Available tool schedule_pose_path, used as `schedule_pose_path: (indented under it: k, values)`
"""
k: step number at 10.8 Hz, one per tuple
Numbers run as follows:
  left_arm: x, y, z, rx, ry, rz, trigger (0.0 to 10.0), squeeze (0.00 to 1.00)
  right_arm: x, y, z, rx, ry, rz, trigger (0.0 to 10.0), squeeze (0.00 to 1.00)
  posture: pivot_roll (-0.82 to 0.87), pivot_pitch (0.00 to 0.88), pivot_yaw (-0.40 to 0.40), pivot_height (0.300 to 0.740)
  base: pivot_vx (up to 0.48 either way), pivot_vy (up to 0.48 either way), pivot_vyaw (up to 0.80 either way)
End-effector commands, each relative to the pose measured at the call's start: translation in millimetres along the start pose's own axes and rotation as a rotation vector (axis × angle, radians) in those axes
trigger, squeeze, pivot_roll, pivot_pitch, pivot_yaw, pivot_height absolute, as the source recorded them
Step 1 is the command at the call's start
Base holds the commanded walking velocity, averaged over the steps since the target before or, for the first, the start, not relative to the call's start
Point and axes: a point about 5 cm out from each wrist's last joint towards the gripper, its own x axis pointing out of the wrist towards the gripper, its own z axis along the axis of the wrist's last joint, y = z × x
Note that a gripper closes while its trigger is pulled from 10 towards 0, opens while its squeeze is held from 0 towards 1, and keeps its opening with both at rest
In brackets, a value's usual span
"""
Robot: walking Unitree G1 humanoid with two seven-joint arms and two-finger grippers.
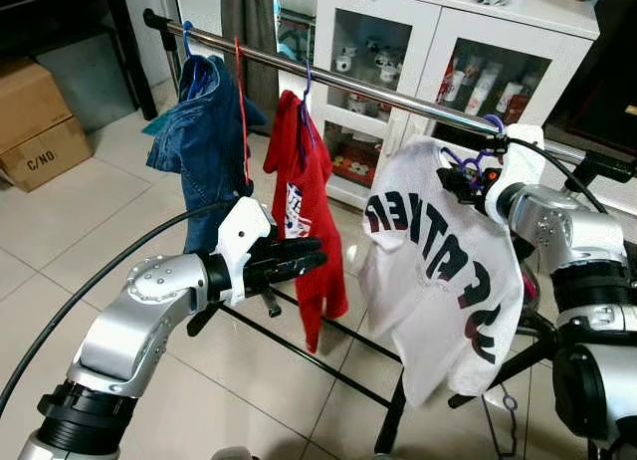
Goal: Hang hanger
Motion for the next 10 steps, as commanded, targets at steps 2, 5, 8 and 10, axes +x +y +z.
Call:
schedule_pose_path:
  k: [2, 5, 8, 10]
  values:
    - [1.8, 0.8, 1.9, 0.013, 0.001, -0.012, 10.0, 0.0, -0.4, -5.8, 7.5, -0.006, -0.002, -0.013, 0.0, 0.0, 0.06, 0.0, -0.061, 0.74, 0.0, 0.0, 0.0]
    - [1.9, 1.2, 1.6, 0.019, 0.007, -0.012, 10.0, 0.0, 1.6, -4.3, 8.8, -0.001, 0.007, 0.002, 0.0, 0.0, 0.07, 0.0, -0.064, 0.74, 0.0, 0.0, 0.0]
    - [1.7, 1.5, 1.6, 0.021, 0.01, -0.015, 10.0, 0.0, 3.2, -3.0, 9.2, 0.006, 0.008, 0.011, 0.0, 0.0, 0.07, 0.0, -0.061, 0.74, 0.0, 0.0, 0.0]
    - [1.9, 1.1, 1.6, 0.024, 0.011, -0.018, 10.0, 0.0, 3.8, -2.2, 8.8, 0.008, 0.01, 0.013, 0.0, 0.0, 0.07, 0.0, -0.059, 0.74, 0.0, 0.0, 0.0]
